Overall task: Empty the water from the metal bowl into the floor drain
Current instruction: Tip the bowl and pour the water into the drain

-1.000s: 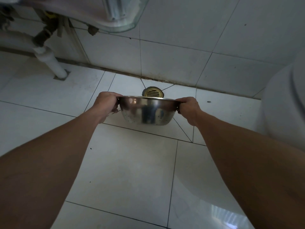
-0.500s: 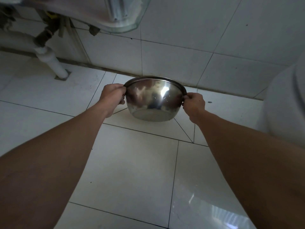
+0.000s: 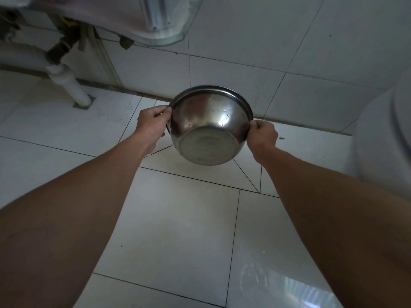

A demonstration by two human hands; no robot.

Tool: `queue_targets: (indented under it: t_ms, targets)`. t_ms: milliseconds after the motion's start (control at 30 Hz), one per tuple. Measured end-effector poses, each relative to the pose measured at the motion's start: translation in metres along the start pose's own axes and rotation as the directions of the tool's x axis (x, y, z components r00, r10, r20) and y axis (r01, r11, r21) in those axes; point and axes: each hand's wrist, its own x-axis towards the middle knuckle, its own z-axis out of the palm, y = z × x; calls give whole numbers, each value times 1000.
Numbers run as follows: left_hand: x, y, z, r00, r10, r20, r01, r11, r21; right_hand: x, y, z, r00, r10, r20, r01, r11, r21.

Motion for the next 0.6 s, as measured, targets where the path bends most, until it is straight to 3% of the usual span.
queue_targets:
  t_ms: [267,600]
  targets:
    - [-7,8,-4,986,-159,39,163,981,-102,-1,-2,1,999,-20,30,20,1000,7]
    - [-8,21,2,981,-196,-2,194,972,-134,-2,-1,2,999,0,39,-1,999,45]
